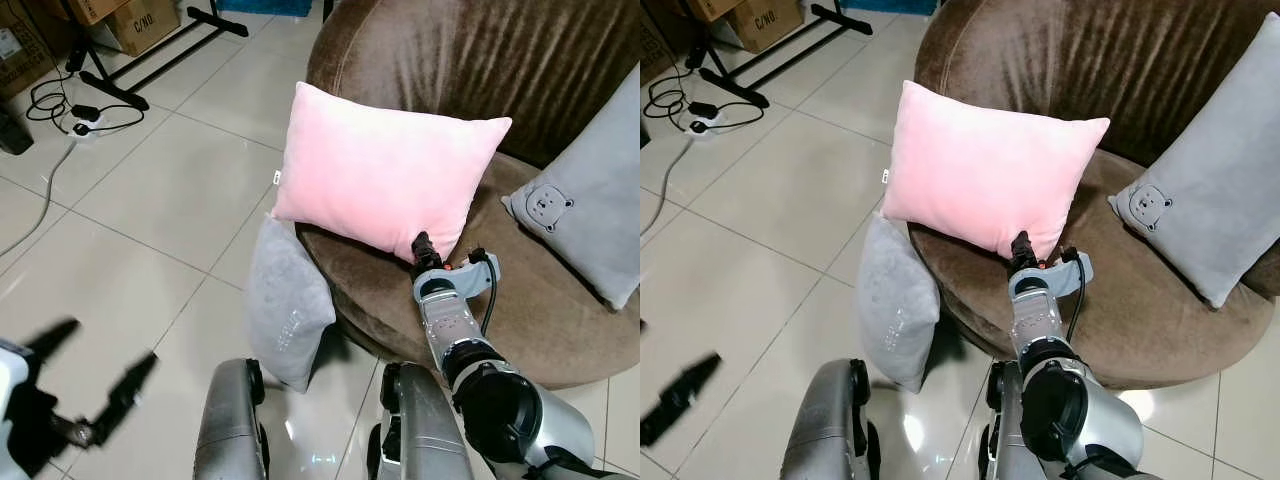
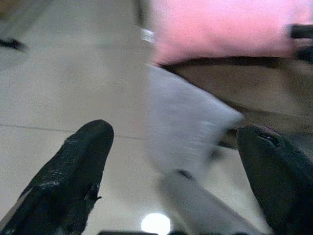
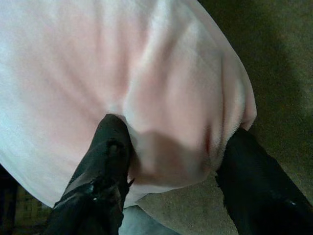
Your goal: Move the pillow to the sofa from floor
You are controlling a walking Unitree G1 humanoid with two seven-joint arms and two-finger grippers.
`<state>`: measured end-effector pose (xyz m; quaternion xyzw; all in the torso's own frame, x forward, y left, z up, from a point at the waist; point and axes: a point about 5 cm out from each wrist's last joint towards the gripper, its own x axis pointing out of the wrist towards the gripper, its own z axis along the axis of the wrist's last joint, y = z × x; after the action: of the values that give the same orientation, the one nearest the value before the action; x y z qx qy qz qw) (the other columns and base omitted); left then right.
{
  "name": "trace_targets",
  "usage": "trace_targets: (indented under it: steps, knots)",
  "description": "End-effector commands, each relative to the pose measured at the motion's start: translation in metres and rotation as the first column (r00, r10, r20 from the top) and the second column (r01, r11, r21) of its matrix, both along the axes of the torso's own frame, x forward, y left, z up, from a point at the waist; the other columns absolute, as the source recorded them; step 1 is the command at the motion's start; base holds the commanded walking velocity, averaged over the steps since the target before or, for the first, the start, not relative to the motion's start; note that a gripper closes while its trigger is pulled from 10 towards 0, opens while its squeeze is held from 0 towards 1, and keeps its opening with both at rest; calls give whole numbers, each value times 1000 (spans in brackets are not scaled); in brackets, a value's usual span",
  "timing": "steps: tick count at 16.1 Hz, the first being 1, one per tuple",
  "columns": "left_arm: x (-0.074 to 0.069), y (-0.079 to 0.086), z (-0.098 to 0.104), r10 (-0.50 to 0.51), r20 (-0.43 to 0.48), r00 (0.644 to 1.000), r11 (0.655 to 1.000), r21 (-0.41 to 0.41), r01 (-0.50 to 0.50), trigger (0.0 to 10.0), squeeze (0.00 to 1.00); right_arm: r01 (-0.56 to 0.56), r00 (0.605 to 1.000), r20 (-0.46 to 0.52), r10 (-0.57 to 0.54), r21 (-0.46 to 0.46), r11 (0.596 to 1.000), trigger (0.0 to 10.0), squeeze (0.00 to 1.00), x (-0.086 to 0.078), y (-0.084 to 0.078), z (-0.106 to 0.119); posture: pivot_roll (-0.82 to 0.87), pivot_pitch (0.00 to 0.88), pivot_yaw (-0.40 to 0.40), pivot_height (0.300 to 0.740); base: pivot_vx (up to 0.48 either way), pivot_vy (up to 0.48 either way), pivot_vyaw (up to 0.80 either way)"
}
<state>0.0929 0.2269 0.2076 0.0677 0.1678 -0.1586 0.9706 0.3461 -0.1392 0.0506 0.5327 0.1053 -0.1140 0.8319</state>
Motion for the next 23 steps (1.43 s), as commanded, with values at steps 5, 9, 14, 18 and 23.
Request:
trace_targets:
  steps: [5, 9, 14, 18, 23]
  knots:
    - [-12, -23, -3, -183, -84, 980, 968, -192, 164, 10000, 0, -19, 1000, -14, 20, 16, 1000, 0, 0, -4, 8, -6, 219, 215, -1, 600, 0, 0, 0]
    - [-12, -22, -1, -180, -85, 980, 968, -191, 161, 10000, 0, -30, 1000, -8, 30, 11, 999, 0, 0, -4, 11, -5, 218, 213, -3, 600, 0, 0, 0]
    - [-14, -23, 1, -183, -82, 980, 968, -188, 165, 10000, 0, -41, 999, -7, 41, -5, 999, 0, 0, -4, 12, -5, 218, 209, -3, 600, 0, 0, 0]
    - [-14, -24, 0, -181, -80, 980, 969, -184, 164, 10000, 0, -65, 998, 0, 65, -24, 998, 0, 0, -3, 14, -3, 207, 194, -10, 600, 0, 0, 0]
    - [-9, -28, -4, -165, -60, 984, 977, -148, 155, 10000, 0, -73, 996, 59, 74, -15, 997, 0, 0, 7, 17, 11, 185, 136, -25, 600, 0, 0, 0]
